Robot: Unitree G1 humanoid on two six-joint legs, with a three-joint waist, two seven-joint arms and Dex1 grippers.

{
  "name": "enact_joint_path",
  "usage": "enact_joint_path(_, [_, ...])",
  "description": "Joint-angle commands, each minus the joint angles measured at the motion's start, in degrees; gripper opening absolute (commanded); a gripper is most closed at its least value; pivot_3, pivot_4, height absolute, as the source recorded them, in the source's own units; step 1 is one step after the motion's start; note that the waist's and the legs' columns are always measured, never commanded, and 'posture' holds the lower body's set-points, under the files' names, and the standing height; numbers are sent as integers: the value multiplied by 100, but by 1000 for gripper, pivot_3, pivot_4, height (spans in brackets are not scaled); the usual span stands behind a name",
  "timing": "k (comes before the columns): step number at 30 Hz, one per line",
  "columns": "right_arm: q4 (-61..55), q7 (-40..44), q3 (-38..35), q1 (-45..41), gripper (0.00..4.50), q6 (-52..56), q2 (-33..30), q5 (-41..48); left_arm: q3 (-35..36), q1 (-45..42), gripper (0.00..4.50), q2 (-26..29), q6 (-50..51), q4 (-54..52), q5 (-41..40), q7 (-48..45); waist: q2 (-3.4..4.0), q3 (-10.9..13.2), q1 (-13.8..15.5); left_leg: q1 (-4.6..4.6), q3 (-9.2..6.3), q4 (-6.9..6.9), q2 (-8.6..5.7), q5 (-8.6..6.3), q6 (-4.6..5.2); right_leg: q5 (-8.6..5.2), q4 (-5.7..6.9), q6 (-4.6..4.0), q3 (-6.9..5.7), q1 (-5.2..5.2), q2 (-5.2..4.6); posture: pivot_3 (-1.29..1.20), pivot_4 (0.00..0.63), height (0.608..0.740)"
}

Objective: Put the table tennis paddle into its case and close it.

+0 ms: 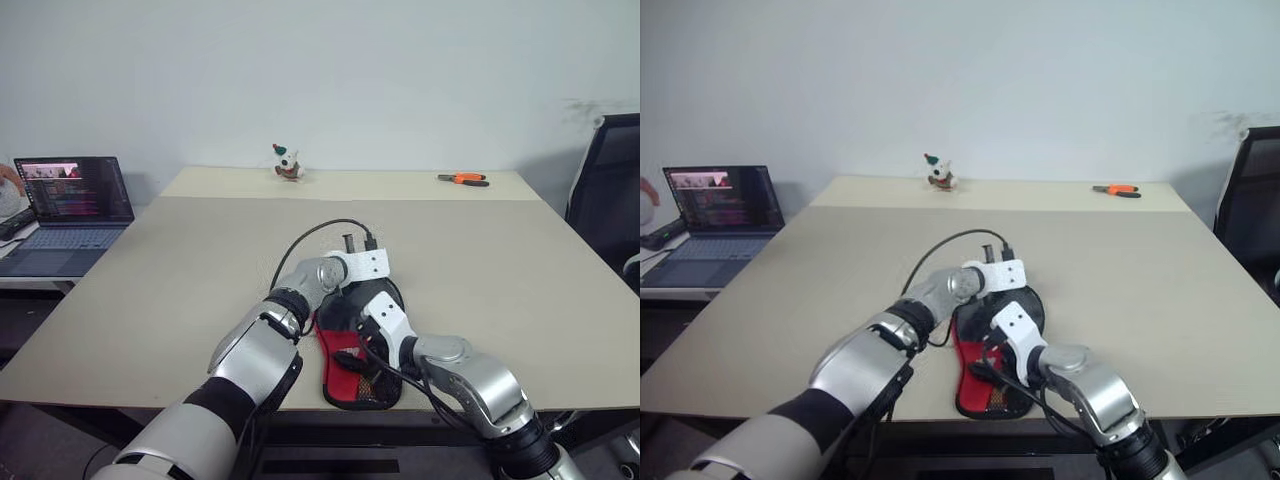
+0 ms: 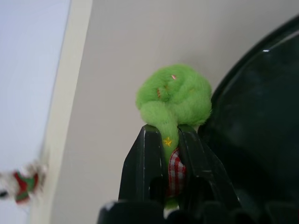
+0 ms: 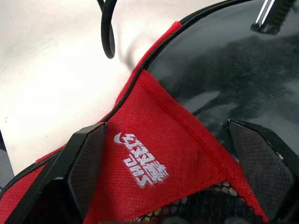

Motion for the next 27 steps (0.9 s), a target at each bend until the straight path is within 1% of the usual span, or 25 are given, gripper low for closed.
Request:
enact_joint_path(1, [232, 16, 365, 425, 4500, 557, 17, 99, -160, -440, 57, -271, -433, -202, 177, 248, -1, 0, 12, 0, -2, 0, 0, 0, 0, 0, -2, 1, -2, 2, -1, 0, 150, 740])
enact_joint_path(5, [190, -45, 388, 477, 4500, 579, 81, 101, -114, -521, 56, -344, -468, -192, 183, 443, 0, 0, 16, 8, -19, 0, 1, 0, 0, -1, -21, 4, -16, 27, -4, 0, 150, 740])
enact_joint_path(8, [199, -62, 382, 490, 4500, 565, 100, 98, 242, -588, 56, -333, -226, -184, -88, 616, 0, 0, 12, 9, -25, 0, 1, 0, 1, -1, -27, 5, -21, 32, -4, 0, 150, 740])
enact_joint_path(10, [206, -68, 375, 506, 4500, 545, 99, 97, 495, -595, 56, -228, 72, -168, -264, 759, 0, 0, 2, 9, -27, 0, 2, 0, 1, -1, -27, 5, -22, 32, -3, 0, 150, 740])
enact_joint_path(16, [203, -64, 454, 531, 4500, 508, 128, 102, 902, -448, 56, 61, 652, -140, -498, 874, 0, -1, -6, 10, -27, -1, 1, 0, 0, -1, -28, 5, -22, 33, -2, 0, 150, 740])
enact_joint_path(20, [187, -61, 535, 531, 4500, 500, 149, 86, 910, -346, 56, 173, 907, -125, -447, 851, 1, -2, -20, 11, -27, -3, 1, -1, 1, -1, -31, 4, -22, 33, -2, 0, 150, 740])
enact_joint_path(27, [59, -131, 586, 613, 4500, 557, 196, 100, 817, -366, 56, 159, 1035, -112, -322, 879, 1, -3, -27, 25, -23, -8, 0, -1, 0, -1, -33, 4, -20, 45, 0, 0, 150, 740])
